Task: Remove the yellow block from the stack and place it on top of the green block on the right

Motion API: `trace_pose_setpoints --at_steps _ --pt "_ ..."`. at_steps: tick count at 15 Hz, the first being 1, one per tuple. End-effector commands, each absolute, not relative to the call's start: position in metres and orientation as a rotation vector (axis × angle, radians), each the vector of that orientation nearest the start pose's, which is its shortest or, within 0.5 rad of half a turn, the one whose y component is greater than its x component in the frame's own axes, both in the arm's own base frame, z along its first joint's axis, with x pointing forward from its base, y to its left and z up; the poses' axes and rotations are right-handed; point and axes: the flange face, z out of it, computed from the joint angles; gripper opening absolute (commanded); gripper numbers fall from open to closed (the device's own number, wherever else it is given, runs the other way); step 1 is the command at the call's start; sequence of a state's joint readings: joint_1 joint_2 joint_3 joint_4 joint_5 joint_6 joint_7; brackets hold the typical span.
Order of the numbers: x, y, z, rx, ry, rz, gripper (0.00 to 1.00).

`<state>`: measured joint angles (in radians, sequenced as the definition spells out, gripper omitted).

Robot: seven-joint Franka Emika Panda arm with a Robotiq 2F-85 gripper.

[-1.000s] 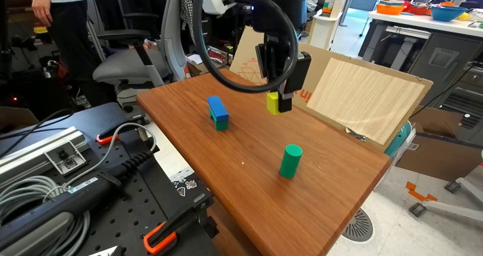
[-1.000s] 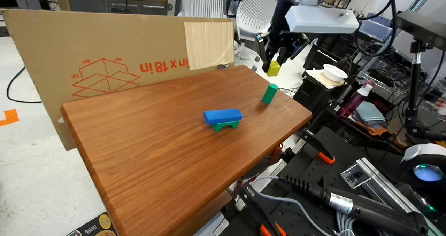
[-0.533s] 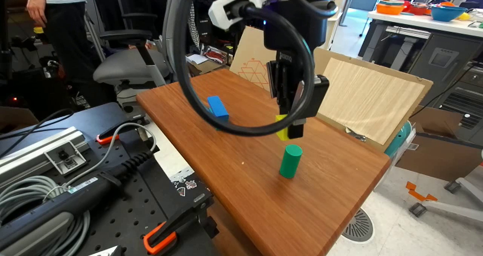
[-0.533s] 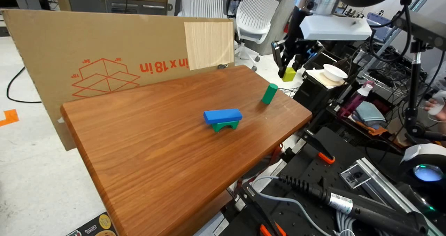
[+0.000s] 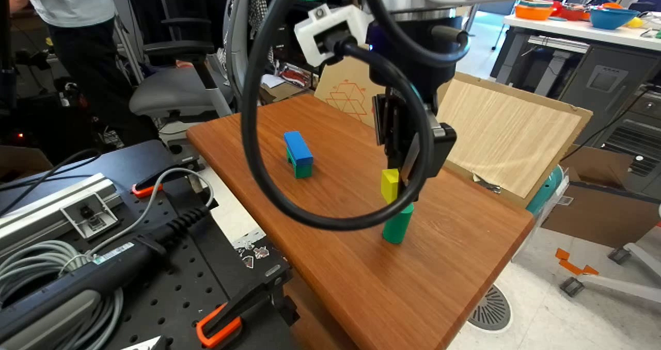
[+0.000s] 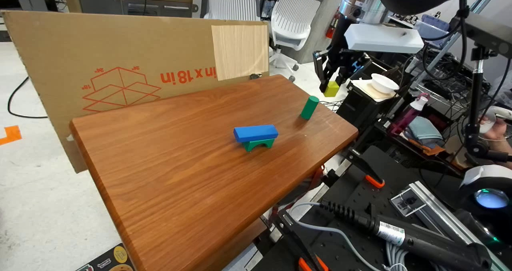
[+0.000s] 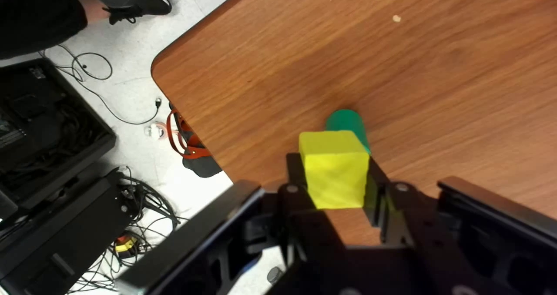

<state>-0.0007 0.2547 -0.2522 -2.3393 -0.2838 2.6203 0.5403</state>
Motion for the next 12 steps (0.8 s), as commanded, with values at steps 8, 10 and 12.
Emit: trace_pose_setpoints --at_steps 8,10,12 --pt "0.512 -0.144 0.202 -3.194 0.841 -0.093 0.08" --pt "0.514 -0.140 0.203 -3.187 0.818 -0.094 0.08" --pt "0.518 -0.134 0.209 -3.179 0.790 -0.108 0.08"
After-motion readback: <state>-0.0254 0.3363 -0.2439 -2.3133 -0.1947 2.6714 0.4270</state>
